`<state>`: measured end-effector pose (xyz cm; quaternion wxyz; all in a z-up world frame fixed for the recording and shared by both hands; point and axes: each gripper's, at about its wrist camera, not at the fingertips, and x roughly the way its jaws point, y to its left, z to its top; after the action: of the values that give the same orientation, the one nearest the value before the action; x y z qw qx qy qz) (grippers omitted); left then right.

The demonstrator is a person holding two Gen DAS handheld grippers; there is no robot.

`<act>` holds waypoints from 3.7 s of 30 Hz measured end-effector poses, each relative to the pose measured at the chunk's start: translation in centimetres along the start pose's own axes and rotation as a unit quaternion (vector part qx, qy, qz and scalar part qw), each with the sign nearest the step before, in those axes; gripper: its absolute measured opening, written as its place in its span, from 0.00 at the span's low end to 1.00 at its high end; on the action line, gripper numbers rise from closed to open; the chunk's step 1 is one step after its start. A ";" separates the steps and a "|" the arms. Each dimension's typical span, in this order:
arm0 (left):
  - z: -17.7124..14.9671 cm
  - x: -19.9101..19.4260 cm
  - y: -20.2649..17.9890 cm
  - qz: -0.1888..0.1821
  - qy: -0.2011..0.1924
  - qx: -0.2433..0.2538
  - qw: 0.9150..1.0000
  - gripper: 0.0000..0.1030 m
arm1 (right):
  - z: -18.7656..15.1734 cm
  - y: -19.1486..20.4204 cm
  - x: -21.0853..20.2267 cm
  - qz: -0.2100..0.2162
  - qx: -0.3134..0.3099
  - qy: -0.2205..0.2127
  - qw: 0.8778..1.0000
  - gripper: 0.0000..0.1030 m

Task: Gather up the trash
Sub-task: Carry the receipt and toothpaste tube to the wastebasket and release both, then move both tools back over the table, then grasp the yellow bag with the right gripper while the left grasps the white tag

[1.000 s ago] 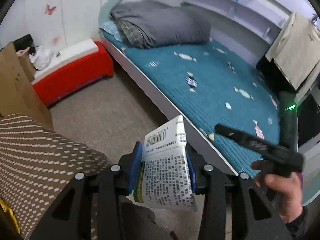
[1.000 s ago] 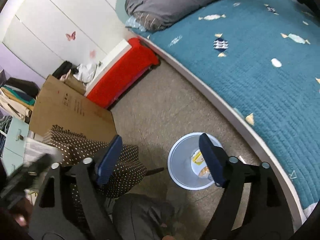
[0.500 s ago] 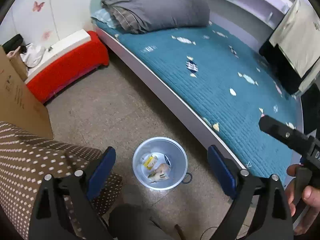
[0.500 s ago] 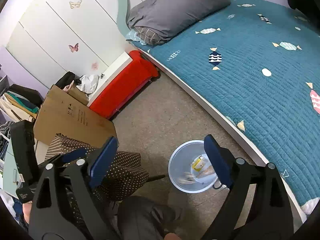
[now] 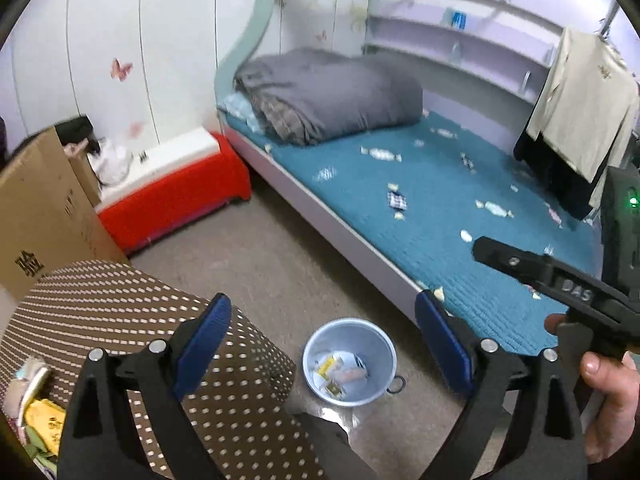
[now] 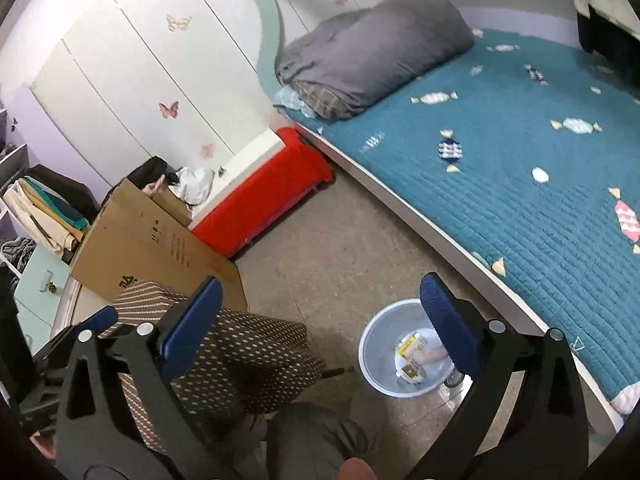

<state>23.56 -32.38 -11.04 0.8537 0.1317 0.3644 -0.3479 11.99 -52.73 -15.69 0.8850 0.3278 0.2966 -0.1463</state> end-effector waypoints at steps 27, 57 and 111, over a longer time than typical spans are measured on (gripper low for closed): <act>-8.5 -19.7 9.2 0.152 -0.143 -0.111 0.972 0.89 | -5.1 21.4 -10.6 0.071 -0.243 -0.087 0.964 0.94; -22.1 -20.1 24.2 0.264 -0.037 -0.266 0.927 0.89 | -21.0 35.9 10.1 0.175 -0.503 0.190 0.825 0.94; -27.1 -19.4 27.5 0.195 0.006 -0.254 0.947 0.00 | -14.2 26.0 3.6 0.175 -0.381 0.159 0.894 0.52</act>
<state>18.60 10.12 -16.97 0.9079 -0.0189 0.4130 -0.0697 20.47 -24.20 -13.71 0.8943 0.0314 0.4041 0.1894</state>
